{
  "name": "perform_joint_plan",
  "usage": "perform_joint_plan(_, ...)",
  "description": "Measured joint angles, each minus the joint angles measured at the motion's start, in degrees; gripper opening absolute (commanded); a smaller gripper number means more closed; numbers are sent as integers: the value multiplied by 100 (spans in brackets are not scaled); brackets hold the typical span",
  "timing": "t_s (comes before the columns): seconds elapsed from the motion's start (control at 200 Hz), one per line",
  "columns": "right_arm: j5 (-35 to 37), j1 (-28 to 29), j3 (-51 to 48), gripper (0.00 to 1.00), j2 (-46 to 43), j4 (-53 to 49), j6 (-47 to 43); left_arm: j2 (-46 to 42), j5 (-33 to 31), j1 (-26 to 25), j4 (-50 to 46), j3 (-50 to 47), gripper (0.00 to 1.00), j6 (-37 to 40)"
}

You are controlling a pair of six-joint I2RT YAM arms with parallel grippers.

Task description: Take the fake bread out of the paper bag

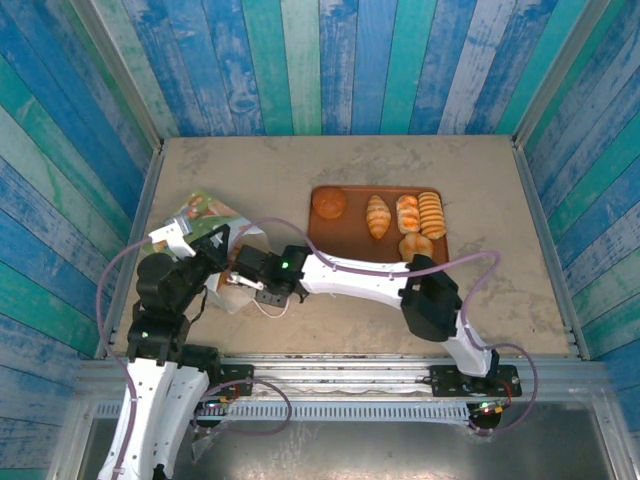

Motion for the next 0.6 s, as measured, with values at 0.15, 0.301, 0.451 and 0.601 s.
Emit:
perform_joint_plan(0.15,35,103,-697,32,-922,70,227,7,-26,0,7,0,0,-76)
perform_joint_plan(0.301,144,155,-984,32,-1285,195,540,74,-28,0,13,-4,0,-140)
perform_joint_plan(0.451,234,201,-1235,32,-1281,151,811,142,-33,0,57,-11,0,-195)
perform_joint_plan(0.601,363,365,-1596,32,-1429,138,981,153,-81,0,72,-11,0,-203)
